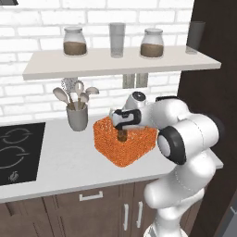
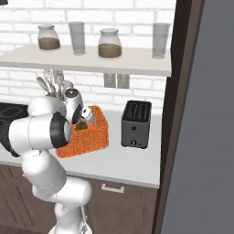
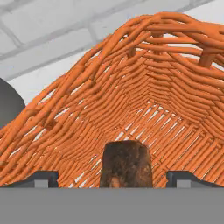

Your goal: Open the cabinet, pick up the bread from the cabinet and place it in the basket. Then move the basket to the dining counter.

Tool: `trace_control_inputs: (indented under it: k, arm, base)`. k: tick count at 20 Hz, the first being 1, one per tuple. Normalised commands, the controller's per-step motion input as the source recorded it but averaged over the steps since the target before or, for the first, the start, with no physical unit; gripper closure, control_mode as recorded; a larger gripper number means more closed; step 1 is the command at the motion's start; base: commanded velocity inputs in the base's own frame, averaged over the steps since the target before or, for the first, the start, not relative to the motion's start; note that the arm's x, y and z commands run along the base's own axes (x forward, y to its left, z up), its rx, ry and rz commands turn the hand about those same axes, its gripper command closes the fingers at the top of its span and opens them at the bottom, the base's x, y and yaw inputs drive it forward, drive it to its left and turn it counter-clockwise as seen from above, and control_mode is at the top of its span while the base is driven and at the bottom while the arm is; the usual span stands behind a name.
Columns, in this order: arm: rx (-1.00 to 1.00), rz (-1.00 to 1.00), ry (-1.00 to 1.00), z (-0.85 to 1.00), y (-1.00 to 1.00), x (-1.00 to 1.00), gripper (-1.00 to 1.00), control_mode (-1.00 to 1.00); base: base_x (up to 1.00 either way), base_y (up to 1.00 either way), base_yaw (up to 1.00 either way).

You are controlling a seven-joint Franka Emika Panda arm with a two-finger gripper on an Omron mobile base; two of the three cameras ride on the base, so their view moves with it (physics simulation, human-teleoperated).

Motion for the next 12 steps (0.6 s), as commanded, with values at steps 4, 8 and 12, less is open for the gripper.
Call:
trace_control_inputs:
  k: [4, 8, 12]
  arm:
    - [0.00, 0.03, 0.00, 0.75, -0.01, -0.56, -1.00, -1.00]
    - [0.00, 0.00, 0.08, 0.14, -0.15, -1.00, -1.00, -1.00]
    - [0.04, -0.09, 0.20, -0.03, 0.00, -0.91, -1.00, -1.00]
  base:
    - [0.00, 0.00, 0.00]
    - [0.00, 0.00, 0.00]
    - [0.00, 0.00, 0.00]
